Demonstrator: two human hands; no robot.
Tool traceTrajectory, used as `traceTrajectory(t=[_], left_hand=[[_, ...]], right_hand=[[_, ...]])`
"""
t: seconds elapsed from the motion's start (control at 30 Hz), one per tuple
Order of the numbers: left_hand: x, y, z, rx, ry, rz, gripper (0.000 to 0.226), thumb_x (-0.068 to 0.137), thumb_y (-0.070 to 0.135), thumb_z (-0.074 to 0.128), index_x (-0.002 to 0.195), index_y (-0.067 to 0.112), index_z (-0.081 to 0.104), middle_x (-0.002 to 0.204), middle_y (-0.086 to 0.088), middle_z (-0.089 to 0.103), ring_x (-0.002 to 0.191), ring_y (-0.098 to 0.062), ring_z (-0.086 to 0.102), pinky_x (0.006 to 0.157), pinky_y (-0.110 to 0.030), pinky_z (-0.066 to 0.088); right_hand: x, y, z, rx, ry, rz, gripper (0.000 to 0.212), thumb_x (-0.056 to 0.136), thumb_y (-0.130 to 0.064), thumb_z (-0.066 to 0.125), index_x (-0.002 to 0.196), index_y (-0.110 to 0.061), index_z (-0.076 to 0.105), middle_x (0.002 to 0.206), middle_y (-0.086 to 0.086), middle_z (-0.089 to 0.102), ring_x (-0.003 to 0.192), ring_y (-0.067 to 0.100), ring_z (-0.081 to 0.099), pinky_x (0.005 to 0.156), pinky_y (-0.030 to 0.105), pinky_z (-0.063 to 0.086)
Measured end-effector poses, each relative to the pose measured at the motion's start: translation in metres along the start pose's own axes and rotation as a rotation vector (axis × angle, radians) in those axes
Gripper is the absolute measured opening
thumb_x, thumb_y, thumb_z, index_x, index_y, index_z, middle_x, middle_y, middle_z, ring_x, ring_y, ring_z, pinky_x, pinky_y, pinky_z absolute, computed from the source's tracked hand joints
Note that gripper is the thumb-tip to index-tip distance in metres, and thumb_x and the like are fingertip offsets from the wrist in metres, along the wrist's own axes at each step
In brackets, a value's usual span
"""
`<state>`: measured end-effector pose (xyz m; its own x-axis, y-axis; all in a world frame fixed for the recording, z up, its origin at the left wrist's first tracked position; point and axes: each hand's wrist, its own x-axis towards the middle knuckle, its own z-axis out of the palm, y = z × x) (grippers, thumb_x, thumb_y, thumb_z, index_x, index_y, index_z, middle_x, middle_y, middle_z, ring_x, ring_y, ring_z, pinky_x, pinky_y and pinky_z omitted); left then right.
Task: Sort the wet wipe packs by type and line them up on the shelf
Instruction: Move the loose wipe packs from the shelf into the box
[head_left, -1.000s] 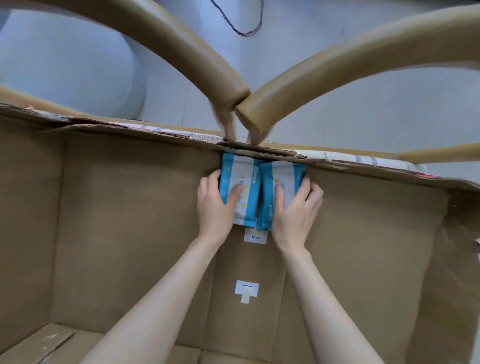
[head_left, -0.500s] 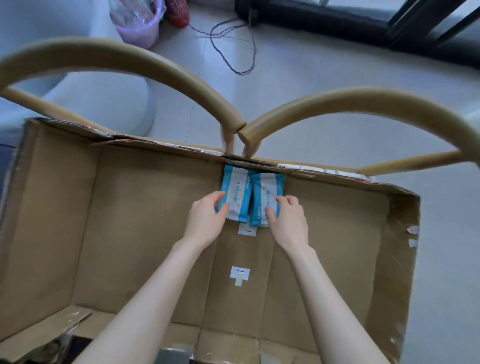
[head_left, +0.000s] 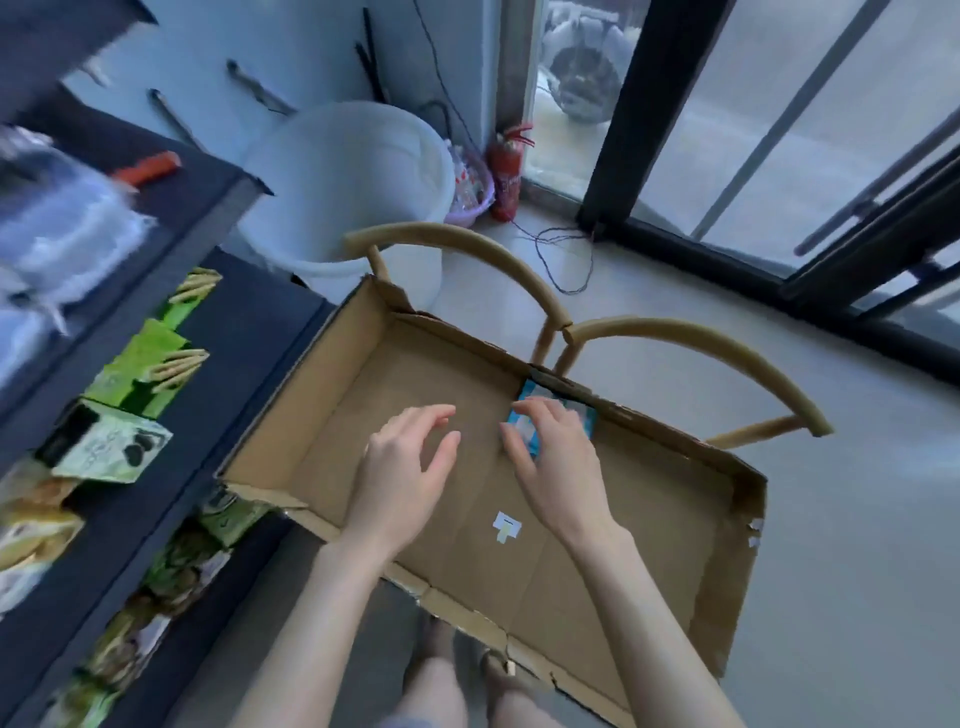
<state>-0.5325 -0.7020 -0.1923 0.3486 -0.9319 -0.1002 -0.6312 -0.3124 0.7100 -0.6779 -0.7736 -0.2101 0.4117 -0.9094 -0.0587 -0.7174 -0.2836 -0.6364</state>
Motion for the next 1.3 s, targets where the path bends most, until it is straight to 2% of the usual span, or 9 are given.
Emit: traceTrajectory(t=[0.23, 0.3, 0.47, 0.53, 0.6, 0.73, 0.9, 1.03, 1.3], left_hand=[[-0.159, -0.021, -0.070, 0.036, 0.291, -0.225, 0.039, 0.090, 0.039, 0.047, 0.119, 0.018, 0.061, 0.111, 0.010, 0.060, 0.106, -0.011, 0.055, 0.094, -0.039, 0.045], [-0.204, -0.036, -0.077, 0.024, 0.382, -0.337, 0.038, 0.090, 0.038, 0.050, 0.119, 0.018, 0.062, 0.111, 0.012, 0.060, 0.106, -0.011, 0.056, 0.093, -0.035, 0.046], [-0.309, -0.064, -0.084, -0.013, 0.530, -0.600, 0.032, 0.091, 0.027, 0.059, 0.122, 0.019, 0.060, 0.114, 0.013, 0.060, 0.096, 0.001, 0.053, 0.080, -0.005, 0.032], [-0.342, -0.073, -0.089, -0.036, 0.583, -0.658, 0.032, 0.090, 0.026, 0.060, 0.121, 0.019, 0.061, 0.111, 0.015, 0.060, 0.086, 0.003, 0.053, 0.078, -0.005, 0.033], [-0.370, -0.084, -0.099, -0.055, 0.633, -0.691, 0.032, 0.090, 0.026, 0.061, 0.121, 0.019, 0.060, 0.110, 0.015, 0.060, 0.093, 0.000, 0.055, 0.082, -0.011, 0.036], [-0.425, -0.112, -0.144, -0.027, 0.738, -0.675, 0.034, 0.090, 0.027, 0.060, 0.123, 0.020, 0.059, 0.109, 0.016, 0.059, 0.103, -0.004, 0.056, 0.088, -0.018, 0.040], [-0.484, -0.153, -0.219, 0.058, 0.893, -0.610, 0.032, 0.089, 0.022, 0.063, 0.121, 0.019, 0.061, 0.105, 0.017, 0.060, 0.098, -0.002, 0.056, 0.083, -0.012, 0.038], [-0.519, -0.186, -0.278, 0.115, 0.978, -0.551, 0.032, 0.089, 0.025, 0.063, 0.119, 0.018, 0.061, 0.111, 0.008, 0.065, 0.104, -0.015, 0.060, 0.087, -0.036, 0.049], [-0.552, -0.249, -0.405, 0.167, 1.216, -0.442, 0.030, 0.088, 0.019, 0.063, 0.117, 0.013, 0.062, 0.103, 0.008, 0.065, 0.097, -0.002, 0.059, 0.086, -0.020, 0.046]], right_hand=[[-0.095, -0.085, 0.021, 0.042, -0.231, -0.378, 0.026, 0.095, -0.029, 0.055, 0.114, -0.013, 0.063, 0.121, 0.000, 0.059, 0.111, 0.019, 0.053, 0.091, 0.026, 0.041], [-0.118, -0.103, 0.034, 0.016, -0.329, -0.485, 0.027, 0.095, -0.031, 0.053, 0.111, -0.013, 0.064, 0.118, 0.000, 0.061, 0.106, 0.022, 0.054, 0.088, 0.028, 0.043], [-0.171, -0.150, 0.073, -0.011, -0.528, -0.687, 0.027, 0.092, -0.030, 0.053, 0.110, -0.012, 0.064, 0.117, 0.002, 0.060, 0.105, 0.025, 0.054, 0.086, 0.033, 0.046], [-0.191, -0.169, 0.088, -0.022, -0.584, -0.768, 0.022, 0.093, -0.024, 0.056, 0.108, -0.009, 0.062, 0.117, 0.003, 0.060, 0.107, 0.026, 0.053, 0.089, 0.036, 0.046], [-0.212, -0.191, 0.102, -0.025, -0.622, -0.819, 0.017, 0.092, -0.020, 0.056, 0.105, -0.010, 0.062, 0.115, 0.003, 0.060, 0.104, 0.027, 0.052, 0.086, 0.038, 0.045], [-0.256, -0.250, 0.130, 0.034, -0.611, -0.899, 0.022, 0.094, -0.023, 0.054, 0.112, -0.012, 0.062, 0.114, 0.001, 0.061, 0.105, 0.026, 0.052, 0.084, 0.037, 0.046], [-0.305, -0.343, 0.169, 0.105, -0.566, -0.975, 0.022, 0.094, -0.026, 0.055, 0.111, -0.013, 0.062, 0.112, -0.001, 0.061, 0.104, 0.021, 0.051, 0.079, 0.031, 0.044], [-0.331, -0.415, 0.192, 0.139, -0.540, -1.043, 0.026, 0.095, -0.027, 0.053, 0.116, -0.013, 0.061, 0.116, -0.002, 0.059, 0.109, 0.019, 0.050, 0.082, 0.027, 0.042], [-0.344, -0.556, 0.234, 0.174, -0.490, -1.175, 0.028, 0.096, -0.028, 0.051, 0.118, -0.015, 0.060, 0.119, -0.003, 0.058, 0.107, 0.021, 0.053, 0.085, 0.033, 0.046]])
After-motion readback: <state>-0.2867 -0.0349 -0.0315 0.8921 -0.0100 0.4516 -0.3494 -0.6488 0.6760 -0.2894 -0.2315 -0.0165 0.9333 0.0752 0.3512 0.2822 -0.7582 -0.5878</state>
